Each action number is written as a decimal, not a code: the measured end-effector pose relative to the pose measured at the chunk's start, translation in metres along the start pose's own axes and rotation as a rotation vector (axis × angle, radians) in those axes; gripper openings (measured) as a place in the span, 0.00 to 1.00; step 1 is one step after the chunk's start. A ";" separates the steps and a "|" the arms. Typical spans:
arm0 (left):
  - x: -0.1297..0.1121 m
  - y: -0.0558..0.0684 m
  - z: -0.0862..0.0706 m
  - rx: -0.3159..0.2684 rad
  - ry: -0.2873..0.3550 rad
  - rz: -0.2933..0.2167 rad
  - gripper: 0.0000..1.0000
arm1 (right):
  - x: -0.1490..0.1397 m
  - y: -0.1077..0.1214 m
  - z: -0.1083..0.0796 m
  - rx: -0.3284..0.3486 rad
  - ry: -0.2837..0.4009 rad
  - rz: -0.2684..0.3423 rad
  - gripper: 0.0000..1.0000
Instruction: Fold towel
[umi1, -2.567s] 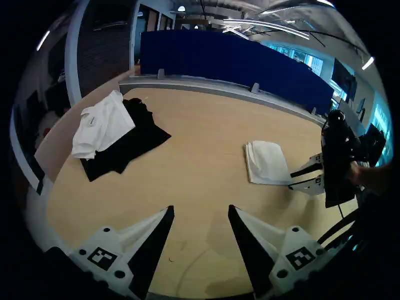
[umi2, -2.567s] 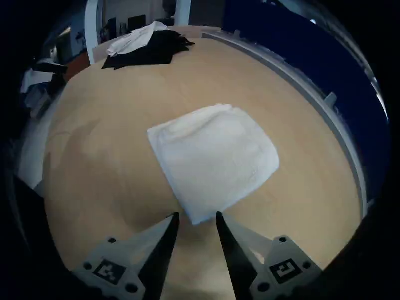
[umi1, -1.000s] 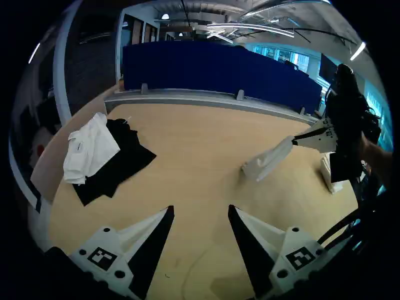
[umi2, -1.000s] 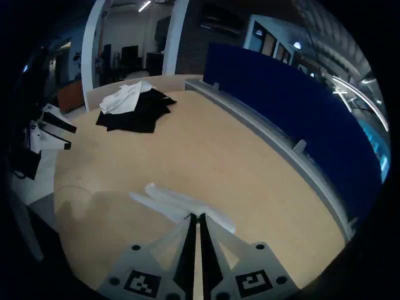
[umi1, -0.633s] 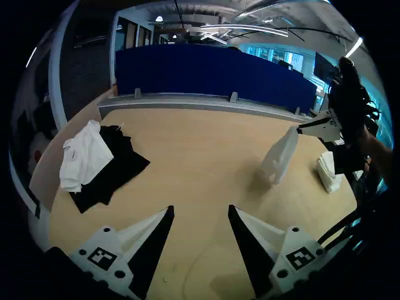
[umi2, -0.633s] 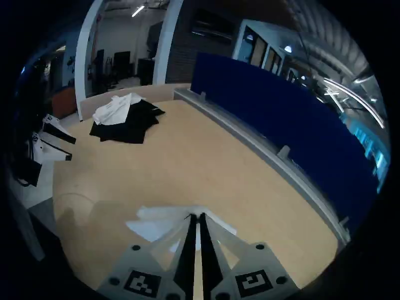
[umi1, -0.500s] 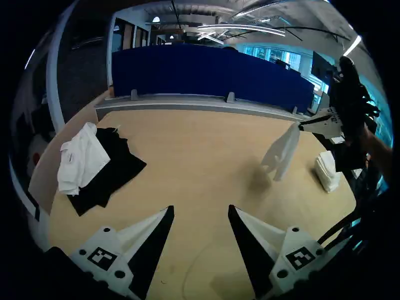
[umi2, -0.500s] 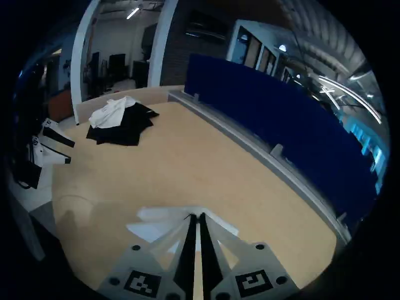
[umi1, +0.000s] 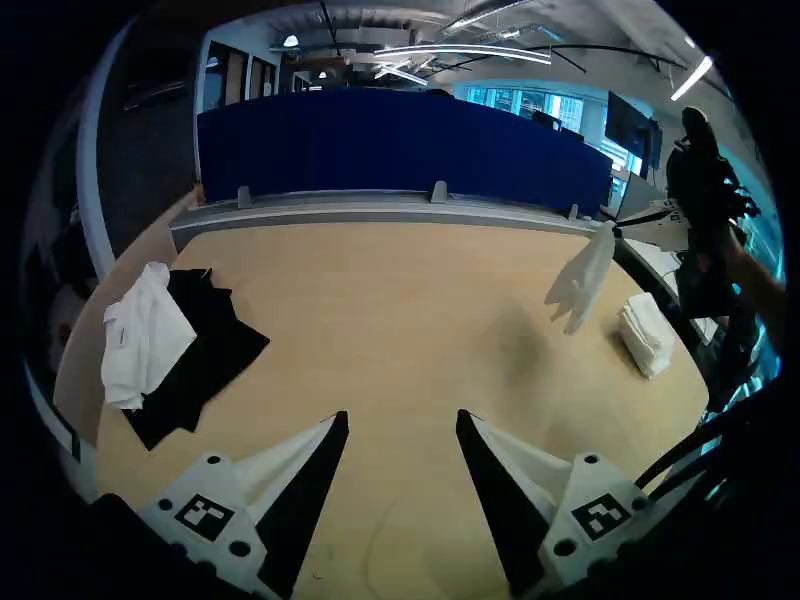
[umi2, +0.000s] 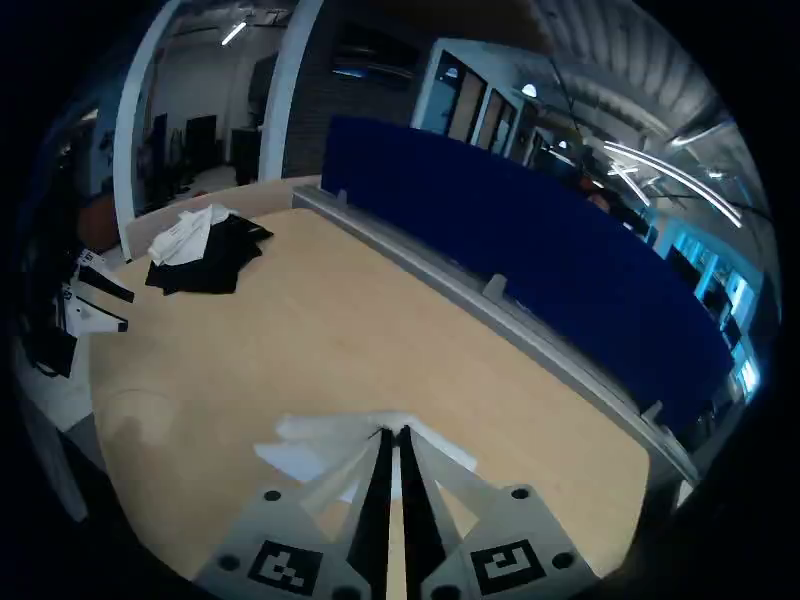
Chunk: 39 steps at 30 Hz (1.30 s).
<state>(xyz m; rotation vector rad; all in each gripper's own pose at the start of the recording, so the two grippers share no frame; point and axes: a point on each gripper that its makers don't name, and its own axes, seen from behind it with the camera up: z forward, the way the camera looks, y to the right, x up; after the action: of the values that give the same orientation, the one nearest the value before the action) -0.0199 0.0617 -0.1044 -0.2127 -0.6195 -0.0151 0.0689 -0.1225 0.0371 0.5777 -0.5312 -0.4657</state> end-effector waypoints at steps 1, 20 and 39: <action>0.001 0.001 0.001 -0.003 -0.001 0.004 0.79 | -0.003 0.006 -0.003 -0.009 -0.003 0.001 0.05; 0.003 0.023 0.016 -0.031 -0.017 0.034 0.79 | -0.043 0.099 -0.046 -0.128 -0.050 0.027 0.05; 0.008 0.041 0.024 -0.036 -0.029 0.055 0.79 | -0.081 0.166 -0.069 -0.198 -0.098 0.048 0.05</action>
<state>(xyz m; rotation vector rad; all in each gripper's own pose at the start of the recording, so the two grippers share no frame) -0.0238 0.1071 -0.0890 -0.2653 -0.6424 0.0299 0.0903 0.0713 0.0631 0.3532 -0.5836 -0.4958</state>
